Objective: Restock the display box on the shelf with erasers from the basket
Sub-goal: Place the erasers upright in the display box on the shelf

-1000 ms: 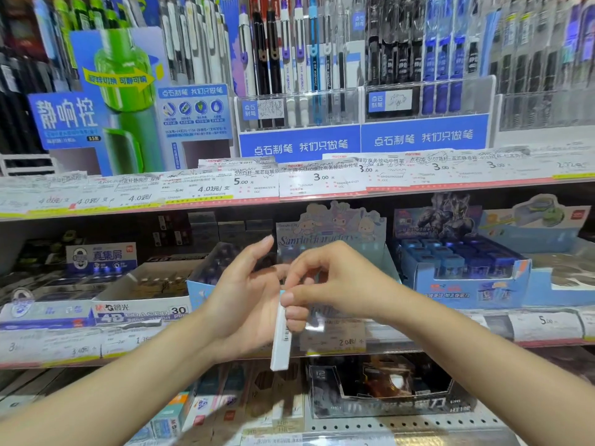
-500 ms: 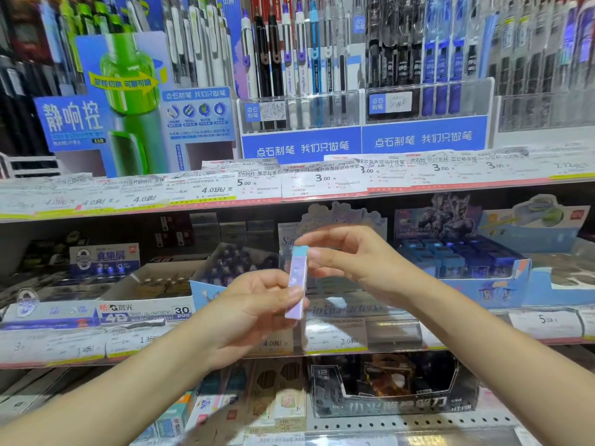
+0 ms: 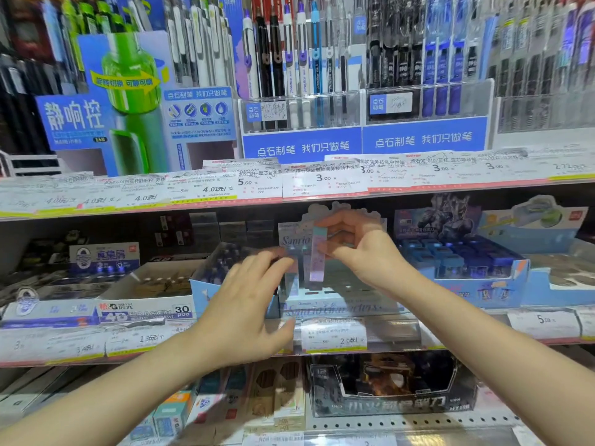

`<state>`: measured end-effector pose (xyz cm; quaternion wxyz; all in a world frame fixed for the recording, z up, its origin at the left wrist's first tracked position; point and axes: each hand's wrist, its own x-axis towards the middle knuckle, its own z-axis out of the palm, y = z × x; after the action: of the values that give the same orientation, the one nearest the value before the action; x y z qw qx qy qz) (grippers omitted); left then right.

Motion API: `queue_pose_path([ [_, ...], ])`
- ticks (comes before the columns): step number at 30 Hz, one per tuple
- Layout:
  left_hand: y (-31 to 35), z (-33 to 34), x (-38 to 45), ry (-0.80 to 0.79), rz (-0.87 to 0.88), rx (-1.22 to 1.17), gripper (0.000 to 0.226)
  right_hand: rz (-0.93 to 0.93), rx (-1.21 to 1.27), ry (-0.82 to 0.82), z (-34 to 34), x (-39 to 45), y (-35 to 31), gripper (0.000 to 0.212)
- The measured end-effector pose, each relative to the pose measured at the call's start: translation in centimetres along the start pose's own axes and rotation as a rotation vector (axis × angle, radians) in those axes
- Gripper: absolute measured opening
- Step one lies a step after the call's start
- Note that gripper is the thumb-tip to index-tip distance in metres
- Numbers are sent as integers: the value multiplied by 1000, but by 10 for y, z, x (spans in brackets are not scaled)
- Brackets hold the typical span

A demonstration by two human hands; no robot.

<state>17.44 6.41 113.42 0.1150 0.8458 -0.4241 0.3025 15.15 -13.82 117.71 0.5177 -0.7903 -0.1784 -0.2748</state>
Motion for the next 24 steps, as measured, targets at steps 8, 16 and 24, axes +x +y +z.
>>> queue_pose_path([
  [8,-3,-3,2,-136,5,-146,75,-7,-54,-15,11,3,22,32],
  [16,-2,-4,4,-146,27,-145,71,-44,-59,-31,13,5,26,35],
  [24,-4,-3,6,-158,6,-203,67,-100,-198,-87,12,-2,31,19],
])
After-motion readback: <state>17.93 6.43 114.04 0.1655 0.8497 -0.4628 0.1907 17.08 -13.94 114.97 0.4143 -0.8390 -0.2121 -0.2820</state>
